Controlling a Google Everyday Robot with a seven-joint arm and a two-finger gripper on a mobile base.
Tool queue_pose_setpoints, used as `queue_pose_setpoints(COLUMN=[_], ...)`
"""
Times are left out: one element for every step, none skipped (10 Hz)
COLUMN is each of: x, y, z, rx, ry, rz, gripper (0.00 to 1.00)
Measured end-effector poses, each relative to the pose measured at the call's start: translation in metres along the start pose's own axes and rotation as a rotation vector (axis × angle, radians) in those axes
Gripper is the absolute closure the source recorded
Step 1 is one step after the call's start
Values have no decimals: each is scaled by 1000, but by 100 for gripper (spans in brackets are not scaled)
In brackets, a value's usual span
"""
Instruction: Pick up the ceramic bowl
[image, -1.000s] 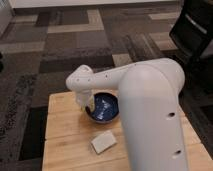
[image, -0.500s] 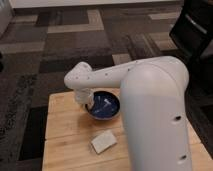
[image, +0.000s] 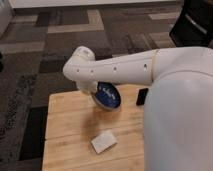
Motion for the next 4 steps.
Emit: queue_pose_setpoints(x=[2,8,10,9], y=[1,2,1,2], z=[-9,-15,-15,-16], rx=[10,8,8,6], ry=[-14,-12,-9,-10], rz=[2,8,9,8], gripper=[100,100,100,100])
